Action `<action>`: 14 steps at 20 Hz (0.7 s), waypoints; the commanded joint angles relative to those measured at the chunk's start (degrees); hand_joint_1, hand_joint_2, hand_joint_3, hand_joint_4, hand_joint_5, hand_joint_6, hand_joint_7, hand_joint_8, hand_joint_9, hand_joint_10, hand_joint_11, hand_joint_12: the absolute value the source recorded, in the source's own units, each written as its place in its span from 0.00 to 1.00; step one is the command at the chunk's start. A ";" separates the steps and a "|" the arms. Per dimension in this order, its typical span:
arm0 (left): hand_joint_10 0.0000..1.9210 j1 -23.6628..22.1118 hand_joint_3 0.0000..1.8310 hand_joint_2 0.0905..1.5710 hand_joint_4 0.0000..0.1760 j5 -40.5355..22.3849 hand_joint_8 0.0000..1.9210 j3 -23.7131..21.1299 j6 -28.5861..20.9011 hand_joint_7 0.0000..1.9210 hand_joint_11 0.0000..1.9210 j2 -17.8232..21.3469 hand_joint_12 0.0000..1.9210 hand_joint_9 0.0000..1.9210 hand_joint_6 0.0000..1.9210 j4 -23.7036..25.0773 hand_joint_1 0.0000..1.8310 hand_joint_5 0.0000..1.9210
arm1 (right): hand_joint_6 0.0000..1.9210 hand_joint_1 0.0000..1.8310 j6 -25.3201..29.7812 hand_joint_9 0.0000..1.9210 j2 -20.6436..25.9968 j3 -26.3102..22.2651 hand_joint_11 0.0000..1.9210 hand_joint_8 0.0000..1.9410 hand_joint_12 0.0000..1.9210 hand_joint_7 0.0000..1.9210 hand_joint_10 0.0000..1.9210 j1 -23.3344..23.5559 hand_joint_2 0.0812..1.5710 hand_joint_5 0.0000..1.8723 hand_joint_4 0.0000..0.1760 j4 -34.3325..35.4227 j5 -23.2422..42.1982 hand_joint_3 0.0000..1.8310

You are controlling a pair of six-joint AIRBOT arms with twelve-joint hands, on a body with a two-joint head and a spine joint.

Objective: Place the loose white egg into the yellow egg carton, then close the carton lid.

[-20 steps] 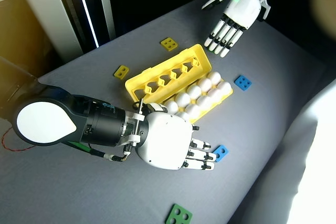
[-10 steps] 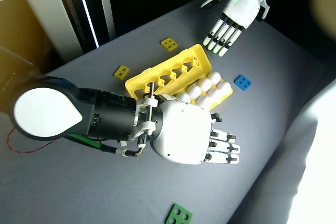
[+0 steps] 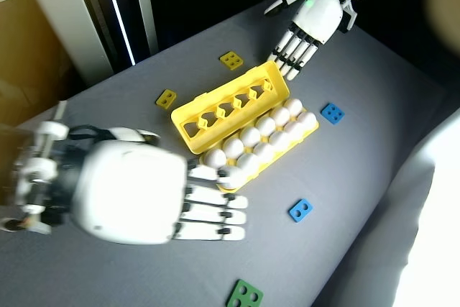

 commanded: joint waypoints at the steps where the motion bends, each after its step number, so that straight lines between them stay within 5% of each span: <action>1: 0.00 -0.34 0.00 0.71 0.00 -2.00 0.00 0.06 -0.40 0.11 0.00 0.57 0.05 0.06 0.00 -3.38 0.00 0.15 | 0.00 0.07 0.44 0.02 1.65 -0.64 0.00 0.00 0.13 0.06 0.00 0.15 0.61 0.10 0.65 1.61 2.58 0.01; 3: 0.00 -0.35 0.00 0.71 0.00 -1.48 0.00 -0.22 -0.43 0.11 0.00 0.55 0.04 0.06 0.00 -3.74 0.00 0.15 | 0.00 0.07 0.43 0.02 3.55 -2.32 0.00 0.00 0.15 0.05 0.00 -0.41 0.60 0.07 0.27 -0.03 2.53 0.00; 5: 0.00 -0.34 0.00 0.71 0.00 -0.89 0.00 -0.60 -0.89 0.12 0.00 0.54 0.09 0.07 0.00 -3.91 0.00 0.15 | 0.00 0.05 0.44 0.02 4.62 -3.12 0.00 0.00 0.10 0.04 0.00 -1.42 0.59 0.05 0.06 -0.03 2.18 0.00; 8: 0.00 -0.34 0.00 0.71 0.00 -0.65 0.00 -1.08 -1.42 0.11 0.00 0.55 0.07 0.06 0.00 -4.39 0.00 0.15 | 0.00 0.11 0.64 0.06 4.99 -3.16 0.00 0.00 0.15 0.07 0.00 -2.71 0.57 0.07 0.00 0.02 1.31 0.00; 14: 0.00 -0.34 0.00 0.72 0.00 -0.42 0.00 -2.00 -2.80 0.10 0.00 0.56 0.07 0.06 0.00 -4.82 0.00 0.14 | 0.00 0.08 0.58 0.03 5.38 -3.17 0.00 0.00 0.12 0.05 0.00 -2.47 0.56 0.07 0.00 0.01 1.48 0.00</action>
